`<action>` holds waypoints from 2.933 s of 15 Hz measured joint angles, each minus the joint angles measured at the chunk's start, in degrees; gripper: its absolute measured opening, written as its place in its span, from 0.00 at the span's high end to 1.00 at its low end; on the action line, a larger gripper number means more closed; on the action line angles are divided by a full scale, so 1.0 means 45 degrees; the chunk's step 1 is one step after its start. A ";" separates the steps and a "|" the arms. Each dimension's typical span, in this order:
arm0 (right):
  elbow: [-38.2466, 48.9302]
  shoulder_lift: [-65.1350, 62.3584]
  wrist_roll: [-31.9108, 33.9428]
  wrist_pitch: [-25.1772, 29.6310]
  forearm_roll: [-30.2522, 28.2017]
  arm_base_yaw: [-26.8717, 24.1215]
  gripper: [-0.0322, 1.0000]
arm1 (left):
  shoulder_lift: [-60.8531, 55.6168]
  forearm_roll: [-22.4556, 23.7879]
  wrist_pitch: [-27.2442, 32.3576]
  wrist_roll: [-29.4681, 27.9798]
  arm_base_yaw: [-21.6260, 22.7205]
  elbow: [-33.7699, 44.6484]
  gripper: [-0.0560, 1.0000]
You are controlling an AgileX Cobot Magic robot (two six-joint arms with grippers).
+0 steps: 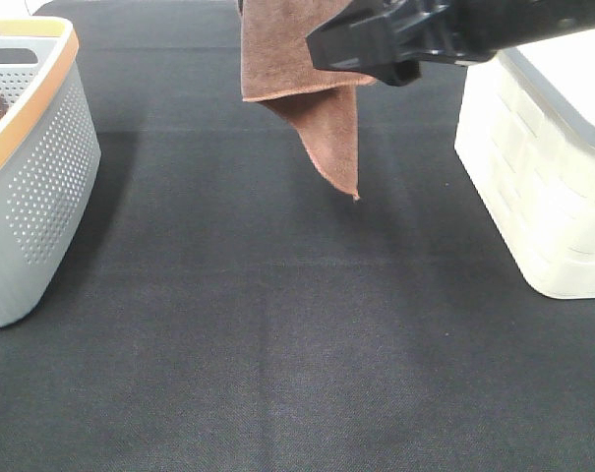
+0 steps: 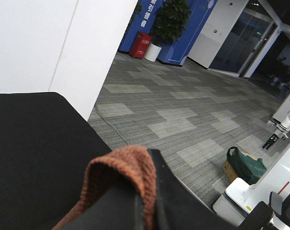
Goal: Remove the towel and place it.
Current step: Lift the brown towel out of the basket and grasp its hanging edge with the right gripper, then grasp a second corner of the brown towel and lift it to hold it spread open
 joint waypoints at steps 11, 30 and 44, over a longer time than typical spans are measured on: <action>0.0000 0.0573 0.1681 -0.0420 -0.1795 0.0000 0.39 | 0.0000 0.0764 -0.0153 0.0484 -0.0560 0.0000 0.95; 0.0000 0.0573 0.9409 -0.1286 -0.8709 0.0000 0.27 | 0.0000 0.0942 -0.0178 0.0484 -0.0560 0.0000 0.95; 0.0000 0.0942 0.6965 -0.2126 -0.6583 0.1082 0.38 | 0.0000 0.0942 -0.0178 0.0484 -0.0560 0.0000 0.95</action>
